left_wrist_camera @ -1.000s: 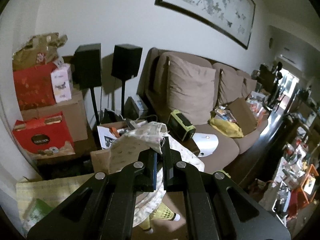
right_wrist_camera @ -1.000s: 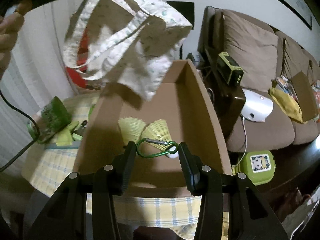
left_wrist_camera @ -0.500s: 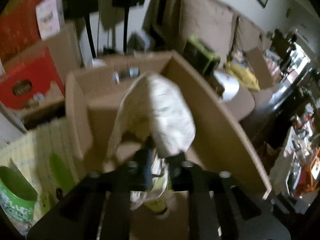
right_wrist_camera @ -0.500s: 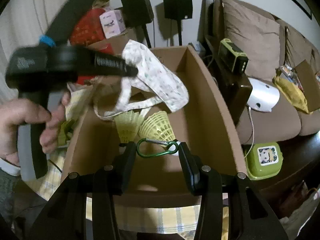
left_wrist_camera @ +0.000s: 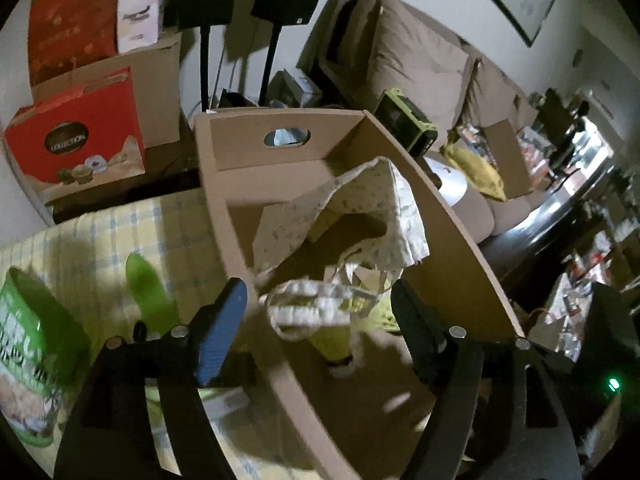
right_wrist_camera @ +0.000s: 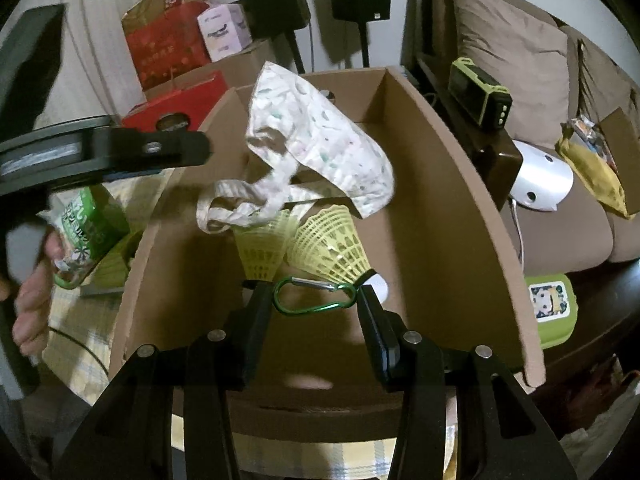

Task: Organize objects
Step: 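Lower the carabiner into the box and open the right gripper, then withdraw both grippers from the box toward the green can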

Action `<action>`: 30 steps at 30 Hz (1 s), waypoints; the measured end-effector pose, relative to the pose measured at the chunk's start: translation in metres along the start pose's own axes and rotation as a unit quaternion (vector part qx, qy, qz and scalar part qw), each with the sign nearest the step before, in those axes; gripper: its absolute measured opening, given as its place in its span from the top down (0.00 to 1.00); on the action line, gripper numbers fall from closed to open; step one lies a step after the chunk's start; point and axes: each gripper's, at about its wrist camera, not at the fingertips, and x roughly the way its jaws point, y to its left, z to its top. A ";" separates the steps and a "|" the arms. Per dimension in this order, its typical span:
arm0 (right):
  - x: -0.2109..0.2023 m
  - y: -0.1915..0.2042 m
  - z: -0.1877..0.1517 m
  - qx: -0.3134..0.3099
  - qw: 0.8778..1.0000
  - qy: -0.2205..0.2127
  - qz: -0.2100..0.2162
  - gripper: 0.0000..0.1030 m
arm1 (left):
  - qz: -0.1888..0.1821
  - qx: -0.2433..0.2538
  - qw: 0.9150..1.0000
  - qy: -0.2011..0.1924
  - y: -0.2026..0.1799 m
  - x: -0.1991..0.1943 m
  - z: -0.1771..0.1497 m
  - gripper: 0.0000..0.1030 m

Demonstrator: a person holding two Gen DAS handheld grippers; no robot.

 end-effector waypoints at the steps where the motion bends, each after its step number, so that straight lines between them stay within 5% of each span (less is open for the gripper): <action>1: 0.001 0.001 0.000 0.000 1.000 0.000 0.000 0.55 | -0.001 -0.001 1.000 -0.006 0.003 -0.007 -0.003 0.29; 4: 0.000 0.001 0.000 0.004 1.000 -0.005 -0.010 0.52 | 0.011 -0.002 1.000 -0.028 0.008 -0.026 -0.009 0.18; 17: -0.036 0.022 0.011 -0.005 0.998 -0.060 -0.026 0.25 | 0.068 0.001 0.993 -0.096 0.028 -0.089 -0.045 0.08; 27: -0.057 0.045 0.018 -0.024 0.996 -0.086 -0.028 0.16 | 0.115 -0.002 0.987 -0.113 0.041 -0.111 -0.072 0.00; 30: -0.061 0.050 0.019 -0.026 0.995 -0.093 -0.027 0.06 | 0.134 0.000 0.984 -0.116 0.044 -0.116 -0.077 0.00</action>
